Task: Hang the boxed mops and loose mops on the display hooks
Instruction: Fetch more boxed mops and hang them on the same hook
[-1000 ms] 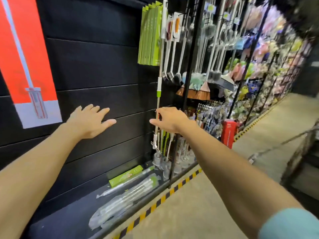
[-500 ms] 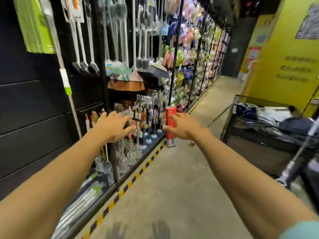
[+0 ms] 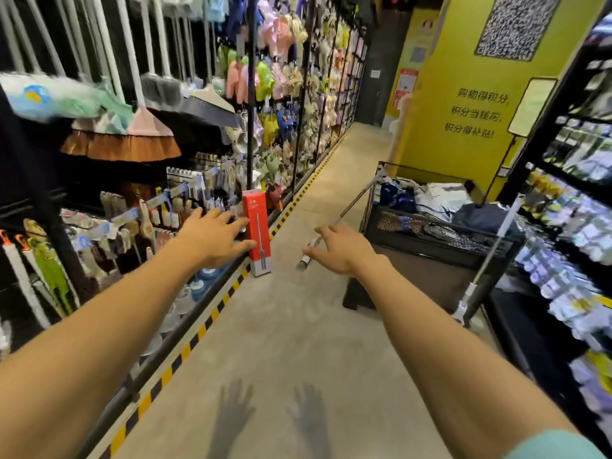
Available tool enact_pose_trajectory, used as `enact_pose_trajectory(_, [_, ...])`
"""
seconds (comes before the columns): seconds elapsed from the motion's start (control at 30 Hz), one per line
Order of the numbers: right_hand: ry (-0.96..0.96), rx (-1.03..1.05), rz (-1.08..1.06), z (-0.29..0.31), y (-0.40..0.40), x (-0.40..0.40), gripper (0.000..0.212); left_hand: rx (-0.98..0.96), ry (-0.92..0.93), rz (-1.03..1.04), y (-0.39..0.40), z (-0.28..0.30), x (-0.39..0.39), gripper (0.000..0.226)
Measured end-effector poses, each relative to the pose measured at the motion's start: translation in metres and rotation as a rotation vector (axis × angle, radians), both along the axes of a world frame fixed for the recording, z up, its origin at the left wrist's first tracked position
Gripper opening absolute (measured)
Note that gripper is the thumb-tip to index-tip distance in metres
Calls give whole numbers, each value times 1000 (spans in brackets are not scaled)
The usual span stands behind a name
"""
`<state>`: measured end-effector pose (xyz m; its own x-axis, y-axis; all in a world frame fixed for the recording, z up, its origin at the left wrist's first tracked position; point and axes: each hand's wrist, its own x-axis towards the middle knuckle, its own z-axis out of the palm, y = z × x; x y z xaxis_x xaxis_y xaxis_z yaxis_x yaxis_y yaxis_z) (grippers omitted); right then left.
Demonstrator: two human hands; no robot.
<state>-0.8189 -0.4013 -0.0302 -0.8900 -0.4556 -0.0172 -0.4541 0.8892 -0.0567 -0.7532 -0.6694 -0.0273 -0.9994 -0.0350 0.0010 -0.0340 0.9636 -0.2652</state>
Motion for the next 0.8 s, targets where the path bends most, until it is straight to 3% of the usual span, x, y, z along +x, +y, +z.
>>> enact_pose_trajectory(0.33, [-27,76,-22,-7,-54,-189,79,126,-55,48,-61,-36,-178,83])
enact_pose_trajectory(0.8, [-77,83,4,-43,-134,-425,78,134,-94,102,-146,-71,-407,84])
